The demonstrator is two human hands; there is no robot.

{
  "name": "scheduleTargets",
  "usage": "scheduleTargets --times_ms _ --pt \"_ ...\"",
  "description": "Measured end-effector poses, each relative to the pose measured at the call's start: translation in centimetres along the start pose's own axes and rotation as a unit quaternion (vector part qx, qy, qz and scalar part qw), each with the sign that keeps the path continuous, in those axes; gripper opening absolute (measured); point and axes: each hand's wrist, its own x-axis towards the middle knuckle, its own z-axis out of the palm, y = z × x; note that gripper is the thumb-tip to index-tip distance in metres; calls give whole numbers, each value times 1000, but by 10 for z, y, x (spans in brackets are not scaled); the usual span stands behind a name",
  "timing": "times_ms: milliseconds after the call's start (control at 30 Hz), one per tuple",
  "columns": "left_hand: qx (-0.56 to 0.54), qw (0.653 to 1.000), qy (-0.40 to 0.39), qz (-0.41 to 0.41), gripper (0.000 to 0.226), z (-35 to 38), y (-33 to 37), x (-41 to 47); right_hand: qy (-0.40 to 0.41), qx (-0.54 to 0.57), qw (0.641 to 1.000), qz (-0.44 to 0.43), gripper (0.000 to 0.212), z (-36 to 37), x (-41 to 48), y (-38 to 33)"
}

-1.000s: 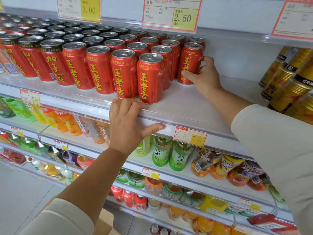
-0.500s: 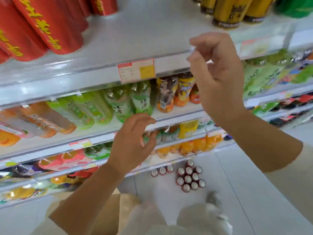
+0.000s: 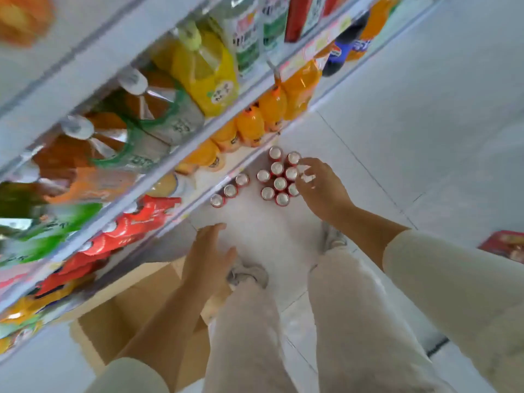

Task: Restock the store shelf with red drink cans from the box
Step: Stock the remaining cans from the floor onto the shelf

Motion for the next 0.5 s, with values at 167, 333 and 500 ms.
scheduleTargets --times_ms 167,333,500 --pt "-30 999 -35 -18 52 115 -15 98 -42 -32 997 63 49 81 73 120" --pt "-18 998 -52 2 57 212 -45 206 -61 -74 990 99 57 169 146 214" --pt "20 999 -22 29 75 281 -84 293 -72 -94 987 108 66 239 204 269"
